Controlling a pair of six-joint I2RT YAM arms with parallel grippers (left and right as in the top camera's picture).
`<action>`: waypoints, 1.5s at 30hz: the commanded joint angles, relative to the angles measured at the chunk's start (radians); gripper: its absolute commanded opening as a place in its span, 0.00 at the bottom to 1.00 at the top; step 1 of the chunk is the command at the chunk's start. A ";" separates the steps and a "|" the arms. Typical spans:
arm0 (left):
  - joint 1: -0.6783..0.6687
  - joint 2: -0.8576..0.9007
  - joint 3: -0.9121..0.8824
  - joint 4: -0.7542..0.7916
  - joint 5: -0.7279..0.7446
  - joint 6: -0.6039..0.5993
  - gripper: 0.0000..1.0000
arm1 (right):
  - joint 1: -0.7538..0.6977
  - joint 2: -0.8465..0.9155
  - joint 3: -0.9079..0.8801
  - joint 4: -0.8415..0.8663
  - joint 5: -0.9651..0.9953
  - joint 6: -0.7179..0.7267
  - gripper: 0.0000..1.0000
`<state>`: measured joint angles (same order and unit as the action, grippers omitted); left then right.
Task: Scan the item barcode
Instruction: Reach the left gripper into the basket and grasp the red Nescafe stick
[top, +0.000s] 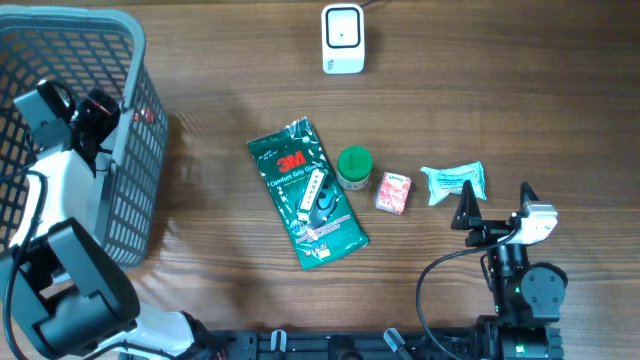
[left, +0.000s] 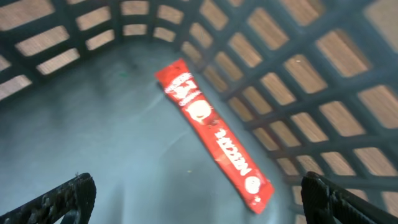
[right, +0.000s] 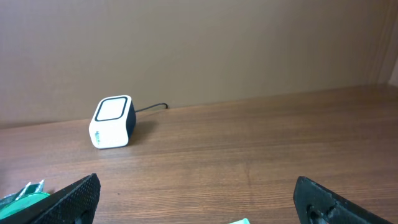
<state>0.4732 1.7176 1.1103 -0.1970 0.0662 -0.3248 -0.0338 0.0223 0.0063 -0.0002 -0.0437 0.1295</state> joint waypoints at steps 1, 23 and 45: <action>-0.024 0.026 0.025 0.005 0.024 0.034 1.00 | 0.002 -0.005 -0.001 0.003 0.010 0.002 1.00; -0.013 0.333 0.409 -0.285 0.012 0.059 0.99 | 0.002 -0.005 -0.001 0.003 0.010 0.002 1.00; -0.061 0.476 0.408 -0.516 -0.318 0.239 0.09 | 0.002 -0.005 -0.001 0.003 0.010 0.002 1.00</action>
<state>0.4065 2.1262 1.5589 -0.6666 -0.2058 -0.1005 -0.0338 0.0223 0.0063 -0.0002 -0.0437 0.1295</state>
